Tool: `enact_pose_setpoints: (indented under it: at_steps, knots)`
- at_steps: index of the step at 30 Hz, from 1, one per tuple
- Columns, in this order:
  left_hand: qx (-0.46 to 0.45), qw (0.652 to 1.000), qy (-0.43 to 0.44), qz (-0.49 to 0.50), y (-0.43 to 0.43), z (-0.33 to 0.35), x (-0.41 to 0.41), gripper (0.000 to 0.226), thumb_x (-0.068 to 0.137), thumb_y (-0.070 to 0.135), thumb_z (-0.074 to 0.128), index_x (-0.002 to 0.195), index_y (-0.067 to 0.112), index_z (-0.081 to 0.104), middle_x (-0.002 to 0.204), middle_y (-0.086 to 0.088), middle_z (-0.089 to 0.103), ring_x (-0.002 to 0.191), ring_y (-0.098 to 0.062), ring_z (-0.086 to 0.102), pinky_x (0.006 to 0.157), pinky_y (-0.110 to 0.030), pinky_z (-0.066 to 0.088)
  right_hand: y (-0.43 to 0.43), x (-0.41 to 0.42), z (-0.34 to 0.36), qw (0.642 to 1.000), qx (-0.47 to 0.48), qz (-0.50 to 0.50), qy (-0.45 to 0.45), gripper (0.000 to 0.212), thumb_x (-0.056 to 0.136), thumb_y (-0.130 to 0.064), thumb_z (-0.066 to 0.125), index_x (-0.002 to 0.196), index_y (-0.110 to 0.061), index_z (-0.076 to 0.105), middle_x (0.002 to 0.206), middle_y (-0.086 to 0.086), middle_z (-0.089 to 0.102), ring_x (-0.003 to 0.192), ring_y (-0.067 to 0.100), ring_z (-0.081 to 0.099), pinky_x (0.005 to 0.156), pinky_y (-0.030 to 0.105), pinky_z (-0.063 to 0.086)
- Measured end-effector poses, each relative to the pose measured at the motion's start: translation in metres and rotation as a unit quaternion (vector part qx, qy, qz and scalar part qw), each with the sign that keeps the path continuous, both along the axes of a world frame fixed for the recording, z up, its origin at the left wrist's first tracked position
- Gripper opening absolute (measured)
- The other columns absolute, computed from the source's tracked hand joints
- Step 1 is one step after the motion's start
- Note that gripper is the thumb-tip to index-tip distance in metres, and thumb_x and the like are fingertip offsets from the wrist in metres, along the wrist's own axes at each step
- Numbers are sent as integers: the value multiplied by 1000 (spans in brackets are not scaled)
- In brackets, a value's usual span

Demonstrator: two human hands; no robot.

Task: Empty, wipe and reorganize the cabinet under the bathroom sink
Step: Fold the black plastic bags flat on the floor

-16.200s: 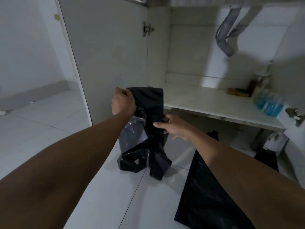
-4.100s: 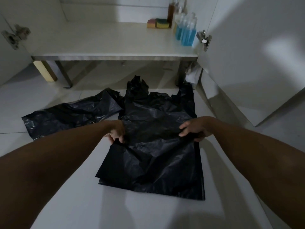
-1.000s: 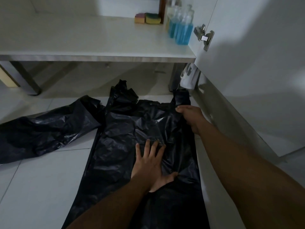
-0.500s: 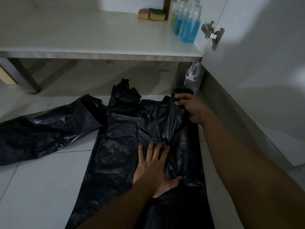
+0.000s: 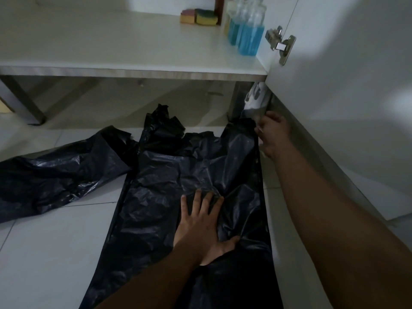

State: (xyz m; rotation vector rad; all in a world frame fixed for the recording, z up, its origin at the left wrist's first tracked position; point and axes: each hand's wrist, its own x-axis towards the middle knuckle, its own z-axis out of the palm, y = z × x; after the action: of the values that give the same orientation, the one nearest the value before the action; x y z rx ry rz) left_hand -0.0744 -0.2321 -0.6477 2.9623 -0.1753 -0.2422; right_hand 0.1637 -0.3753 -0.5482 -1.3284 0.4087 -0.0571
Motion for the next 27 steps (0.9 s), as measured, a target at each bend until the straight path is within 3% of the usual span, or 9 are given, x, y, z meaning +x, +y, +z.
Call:
enact_pose_setpoints:
  at_steps: [2,3,5,8,12,14,17,20,27]
  knots:
    - [1,1000,1,0,0,0,-1,108,71,94,11,156,32,-8,164,0,-5,149,-29,-22,115,-62,-12,0,-3,-10,991,-131,-27,14,8,77,-23,69,79,-24,61,100,10,71,79,19,62,69,29,51]
    - [1,1000,2,0,0,0,-1,108,71,95,11,156,32,-9,164,1,-5,149,-29,-22,115,-62,-12,0,-3,-17,985,-167,-7,36,15,75,-36,70,82,-23,64,99,6,71,82,19,63,72,31,53]
    - [2,1000,4,-1,0,0,-1,108,71,95,11,156,32,-10,164,1,-7,148,-29,-23,115,-61,-12,0,-5,-27,976,-177,64,112,50,68,-54,70,106,-20,65,104,3,68,89,22,65,73,35,57]
    - [5,1000,6,0,0,1,0,108,71,95,11,156,32,-9,164,1,-8,148,-29,-24,114,-62,-13,-1,-4,-39,947,-235,144,166,104,50,-58,80,135,-7,48,125,10,61,103,29,64,86,43,57]
    - [3,1000,9,-2,0,2,0,107,71,94,12,156,32,-8,164,1,-8,148,-29,-25,114,-62,-13,-9,12,-67,897,-361,188,176,134,29,-62,76,145,-9,35,138,12,52,117,33,57,100,50,47]
    - [2,1000,8,-1,0,3,0,108,70,95,12,156,32,-8,164,2,-8,148,-29,-24,114,-62,-12,-2,-1,-55,890,-377,195,165,113,41,-49,82,139,-7,44,131,11,56,113,32,58,101,49,47]
    - [2,1000,10,-1,0,3,0,107,71,94,12,156,32,-8,164,1,-8,148,-29,-24,114,-63,-12,10,-17,-42,897,-388,185,103,48,77,-15,74,120,-5,54,111,5,57,102,24,56,93,33,48]
    - [7,1000,7,-2,0,4,-1,107,71,94,13,157,31,-6,164,0,-7,148,-29,-25,114,-63,-12,15,-19,-38,932,-333,142,29,42,79,-10,71,115,-16,51,111,3,54,97,20,57,77,28,50]
    - [14,1000,10,-5,0,3,1,108,71,94,12,157,31,-7,165,-1,-6,148,-30,-24,114,-63,-12,13,-1,-22,958,-266,106,-10,28,81,0,60,85,-28,57,99,1,62,93,23,63,88,44,57]
